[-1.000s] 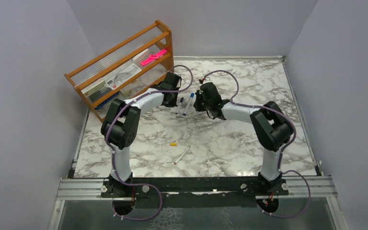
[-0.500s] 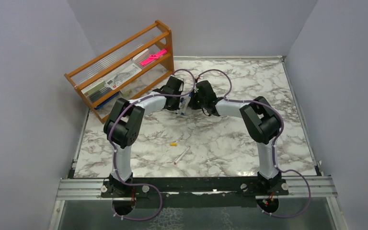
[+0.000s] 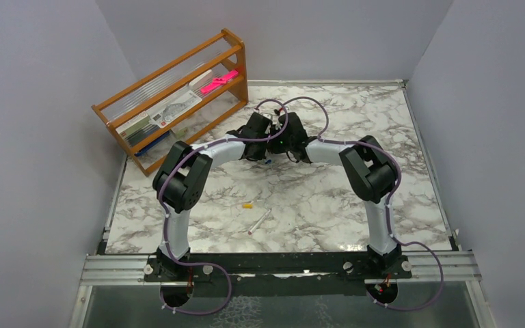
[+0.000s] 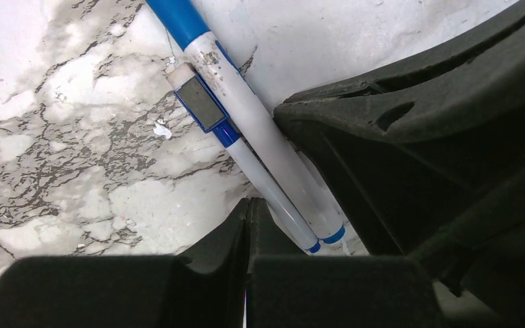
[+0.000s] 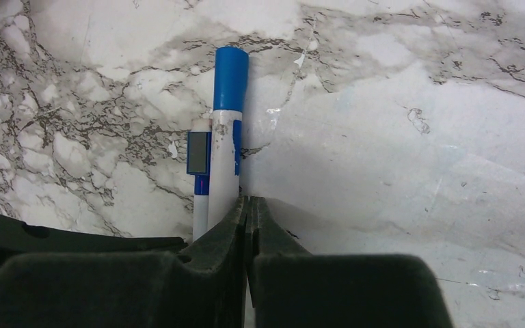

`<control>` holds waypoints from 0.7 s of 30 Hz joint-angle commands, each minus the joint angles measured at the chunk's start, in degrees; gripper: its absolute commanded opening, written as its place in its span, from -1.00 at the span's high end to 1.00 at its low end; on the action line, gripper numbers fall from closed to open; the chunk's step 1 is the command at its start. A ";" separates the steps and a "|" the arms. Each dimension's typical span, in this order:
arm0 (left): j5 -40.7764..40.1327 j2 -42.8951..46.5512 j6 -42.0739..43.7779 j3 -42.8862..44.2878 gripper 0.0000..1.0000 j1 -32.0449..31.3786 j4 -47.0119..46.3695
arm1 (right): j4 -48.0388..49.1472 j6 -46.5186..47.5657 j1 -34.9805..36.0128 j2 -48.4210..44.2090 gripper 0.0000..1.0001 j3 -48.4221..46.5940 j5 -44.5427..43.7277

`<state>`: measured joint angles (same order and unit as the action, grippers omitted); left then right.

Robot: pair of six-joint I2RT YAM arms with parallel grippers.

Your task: Insert the pens into the pen caps

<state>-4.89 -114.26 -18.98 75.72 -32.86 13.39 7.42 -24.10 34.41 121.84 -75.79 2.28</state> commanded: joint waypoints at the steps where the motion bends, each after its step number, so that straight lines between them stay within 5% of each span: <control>1: 0.34 -1.80 0.21 -1.58 1.00 0.30 3.57 | 0.14 0.53 -0.22 0.34 0.97 -0.37 1.31; 21: -0.26 0.93 0.99 -1.41 0.94 2.80 3.65 | 3.97 -2.07 -0.23 -8.09 0.97 11.65 4.30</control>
<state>-4.97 -113.91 -18.57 75.40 -30.41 13.43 12.84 -25.78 34.39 116.01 -65.10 5.91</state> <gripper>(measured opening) 0.024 0.016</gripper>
